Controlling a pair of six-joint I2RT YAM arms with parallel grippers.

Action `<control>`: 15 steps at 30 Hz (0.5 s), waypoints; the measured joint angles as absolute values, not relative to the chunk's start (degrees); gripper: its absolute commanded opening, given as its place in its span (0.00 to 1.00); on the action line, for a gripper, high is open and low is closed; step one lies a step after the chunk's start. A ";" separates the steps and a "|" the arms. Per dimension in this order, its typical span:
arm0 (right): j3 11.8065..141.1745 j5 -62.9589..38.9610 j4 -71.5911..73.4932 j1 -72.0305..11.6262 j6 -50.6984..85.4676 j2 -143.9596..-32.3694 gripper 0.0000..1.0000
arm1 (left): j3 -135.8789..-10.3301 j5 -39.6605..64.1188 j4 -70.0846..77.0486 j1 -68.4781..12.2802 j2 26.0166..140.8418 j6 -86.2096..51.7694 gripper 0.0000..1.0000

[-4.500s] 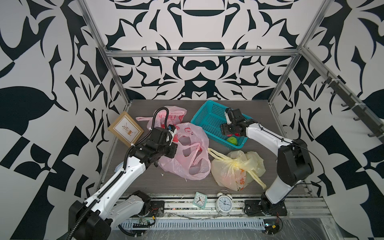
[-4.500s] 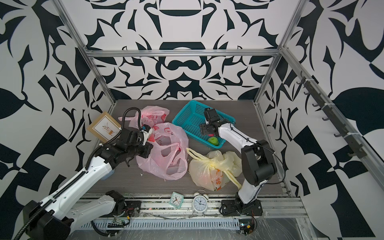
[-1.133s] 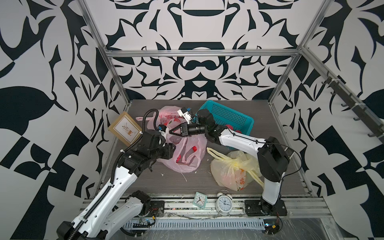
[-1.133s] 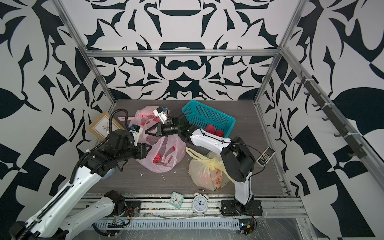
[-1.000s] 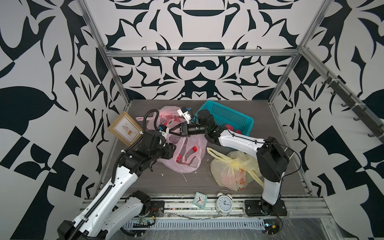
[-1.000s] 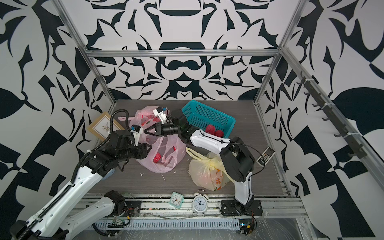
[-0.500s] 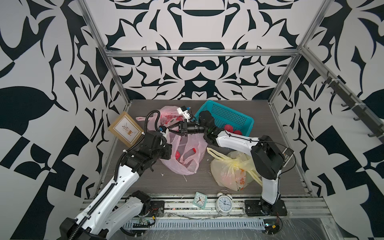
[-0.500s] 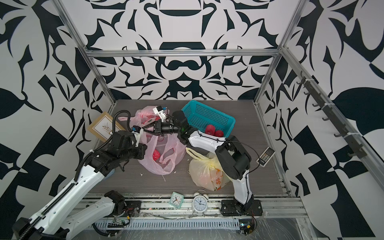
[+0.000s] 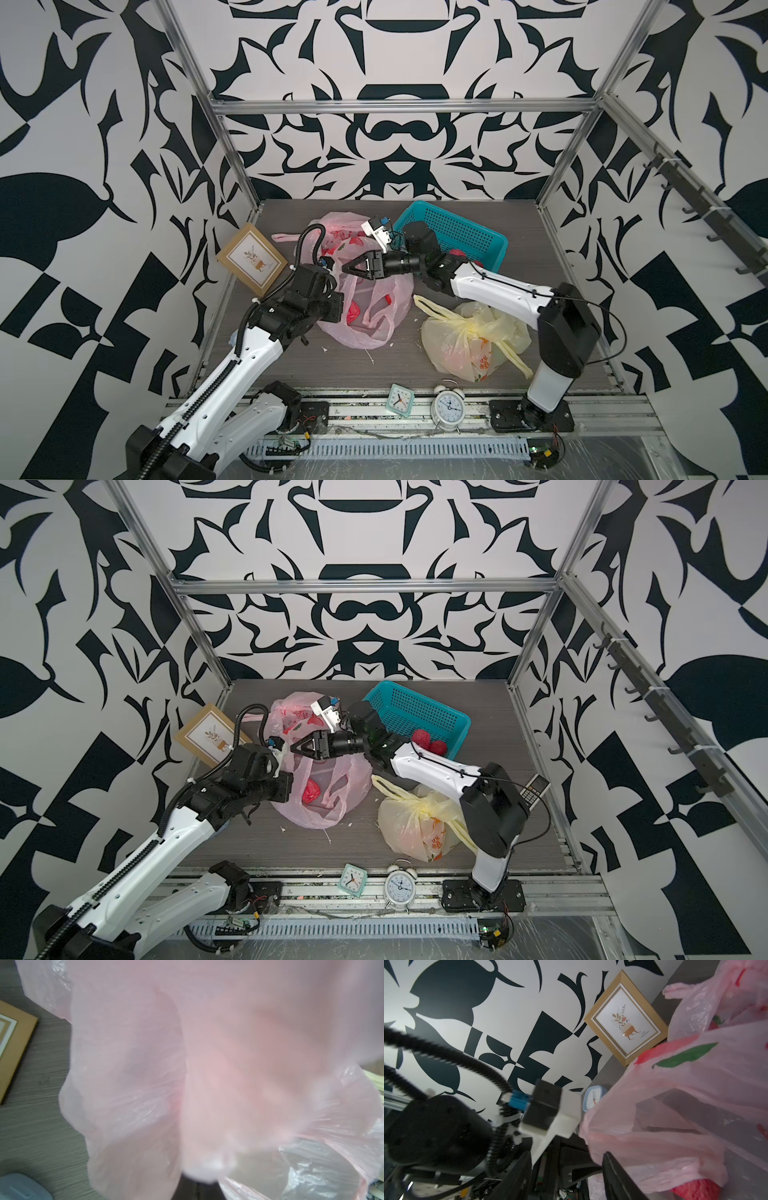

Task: Untie the knot of a plastic bag & take out the apple
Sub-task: Adjust the plastic bag at the center of the board.

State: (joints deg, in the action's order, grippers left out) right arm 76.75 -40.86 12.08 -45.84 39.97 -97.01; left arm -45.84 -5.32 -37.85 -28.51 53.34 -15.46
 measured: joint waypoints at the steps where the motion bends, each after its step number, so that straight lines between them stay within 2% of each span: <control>1: 76.75 -38.79 9.52 -45.84 36.64 -94.28 0.57 | -45.04 -5.32 -37.58 -28.51 53.08 -15.64 0.00; 4: 76.86 -33.39 2.98 -45.87 28.08 -87.90 0.47 | -43.09 -5.41 -37.19 -28.51 52.27 -16.29 0.00; 7: 77.69 -29.15 -3.79 -46.11 21.67 -85.73 0.44 | -42.39 -5.96 -36.97 -28.51 51.75 -16.97 0.00; 15: 78.24 -20.34 -19.31 -52.51 10.26 -93.97 0.42 | -41.65 -8.71 -35.66 -28.51 49.17 -18.50 0.00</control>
State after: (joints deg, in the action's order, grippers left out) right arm 78.24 -20.34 -19.31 -52.51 10.26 -93.97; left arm -41.65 -8.71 -35.66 -28.51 49.17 -18.50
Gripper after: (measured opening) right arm 0.417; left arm 0.043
